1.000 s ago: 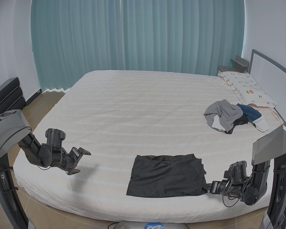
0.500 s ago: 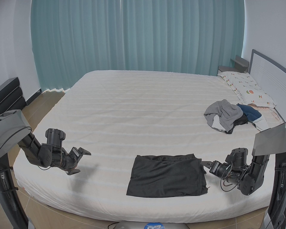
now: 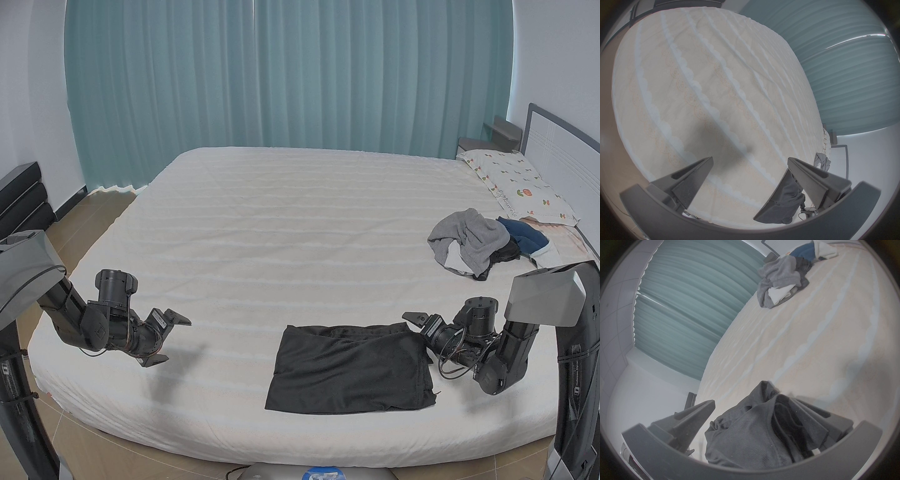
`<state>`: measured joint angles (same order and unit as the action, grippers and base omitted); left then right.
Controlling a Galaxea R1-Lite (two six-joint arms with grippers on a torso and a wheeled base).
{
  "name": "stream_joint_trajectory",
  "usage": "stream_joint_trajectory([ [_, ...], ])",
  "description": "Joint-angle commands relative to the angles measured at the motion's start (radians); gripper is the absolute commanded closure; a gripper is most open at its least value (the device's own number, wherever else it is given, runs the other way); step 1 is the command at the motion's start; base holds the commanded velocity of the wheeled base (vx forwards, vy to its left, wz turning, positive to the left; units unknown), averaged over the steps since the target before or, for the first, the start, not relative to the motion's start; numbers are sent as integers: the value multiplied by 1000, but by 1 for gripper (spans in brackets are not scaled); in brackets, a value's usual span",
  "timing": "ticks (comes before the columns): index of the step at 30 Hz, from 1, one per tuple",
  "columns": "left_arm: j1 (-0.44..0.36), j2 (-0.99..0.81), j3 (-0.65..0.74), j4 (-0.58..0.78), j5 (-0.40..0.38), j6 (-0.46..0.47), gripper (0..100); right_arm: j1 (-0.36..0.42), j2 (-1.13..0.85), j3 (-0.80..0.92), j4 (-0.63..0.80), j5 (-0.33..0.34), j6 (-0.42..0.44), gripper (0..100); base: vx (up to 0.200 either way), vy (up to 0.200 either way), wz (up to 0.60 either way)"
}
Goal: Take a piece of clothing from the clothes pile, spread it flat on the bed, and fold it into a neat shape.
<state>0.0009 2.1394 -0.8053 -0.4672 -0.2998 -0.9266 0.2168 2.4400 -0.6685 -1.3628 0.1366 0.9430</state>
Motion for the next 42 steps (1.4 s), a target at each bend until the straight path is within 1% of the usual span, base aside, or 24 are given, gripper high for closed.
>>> stream_joint_trajectory([
  [1,-1,5,2,-10,14,0,0,1,19,-10,-7,1,0,0,0,0,0],
  [2,-1,7,3,-16,16,0,0,-1,19,-11,-7,1,2,0,0,0,0],
  [3,-2,11,5,-27,16,0,0,-2,19,-16,-6,1,0,100,0,0,0],
  [9,-9,14,8,-36,27,-1,0,-8,13,-2,7,-2,-1,100,0,0,0],
  [17,-9,16,6,-36,30,-1,0,-50,-9,27,7,-6,-1,100,0,0,0],
  [25,-9,16,8,-36,30,-1,0,-54,-18,63,5,-11,-9,100,0,0,0],
  [31,-9,16,8,-36,30,-1,0,-76,-19,63,5,-9,-13,100,0,0,0],
  [38,-9,16,8,-36,30,-1,0,-76,-12,63,5,0,-13,100,0,0,0],
  [39,-9,16,8,-36,30,-1,0,-76,-13,63,5,0,-13,0,0,0,0],
  [42,-9,16,8,-36,30,-1,0,-82,-27,75,-10,15,-9,0,0,0,0],
])
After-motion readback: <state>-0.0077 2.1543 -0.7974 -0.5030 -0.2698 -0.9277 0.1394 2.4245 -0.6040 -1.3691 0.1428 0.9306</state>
